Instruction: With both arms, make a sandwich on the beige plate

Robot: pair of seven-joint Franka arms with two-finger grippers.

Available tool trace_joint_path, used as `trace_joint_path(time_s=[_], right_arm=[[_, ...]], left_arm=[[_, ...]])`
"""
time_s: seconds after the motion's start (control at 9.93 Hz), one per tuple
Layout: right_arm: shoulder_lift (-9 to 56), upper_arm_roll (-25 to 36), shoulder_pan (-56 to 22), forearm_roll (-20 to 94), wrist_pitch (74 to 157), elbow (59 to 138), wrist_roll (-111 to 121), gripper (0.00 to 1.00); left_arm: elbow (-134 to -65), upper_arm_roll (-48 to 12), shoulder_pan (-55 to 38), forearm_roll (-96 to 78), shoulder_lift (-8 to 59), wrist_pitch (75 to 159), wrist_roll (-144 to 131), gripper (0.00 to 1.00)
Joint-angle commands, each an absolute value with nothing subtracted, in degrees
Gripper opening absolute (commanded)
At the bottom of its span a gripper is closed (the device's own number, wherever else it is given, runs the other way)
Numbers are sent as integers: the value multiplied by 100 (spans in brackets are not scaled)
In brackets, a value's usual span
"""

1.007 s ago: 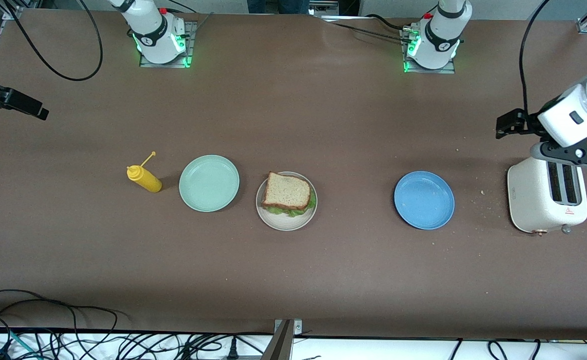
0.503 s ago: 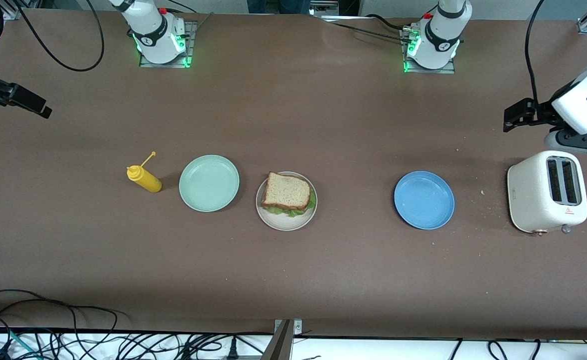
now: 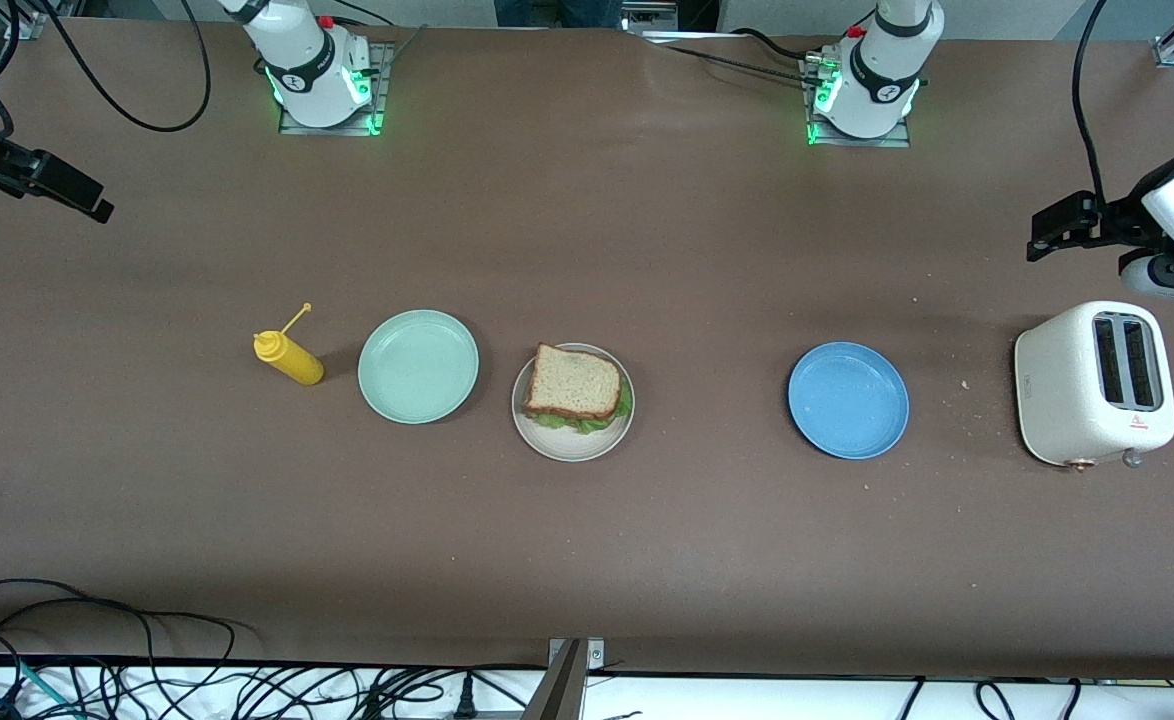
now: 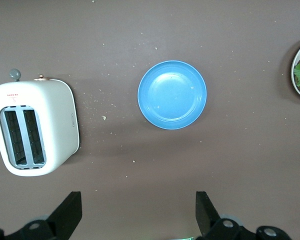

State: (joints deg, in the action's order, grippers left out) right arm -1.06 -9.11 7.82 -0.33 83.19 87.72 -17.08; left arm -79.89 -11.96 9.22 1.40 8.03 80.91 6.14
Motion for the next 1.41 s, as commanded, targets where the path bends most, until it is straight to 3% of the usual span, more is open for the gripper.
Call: trace_joint_path(time_s=[0.0,1.31], right_arm=[[-273,-1055,844,-114,8385,8930,-1635,100],[-237,-1204,844,-123,8429,8912,-1512,100]], left_arm=[[-7849,-1204,1019,17,844,7989,817,100],[-7857,-1248,1222,-44,844,8147,835,100]])
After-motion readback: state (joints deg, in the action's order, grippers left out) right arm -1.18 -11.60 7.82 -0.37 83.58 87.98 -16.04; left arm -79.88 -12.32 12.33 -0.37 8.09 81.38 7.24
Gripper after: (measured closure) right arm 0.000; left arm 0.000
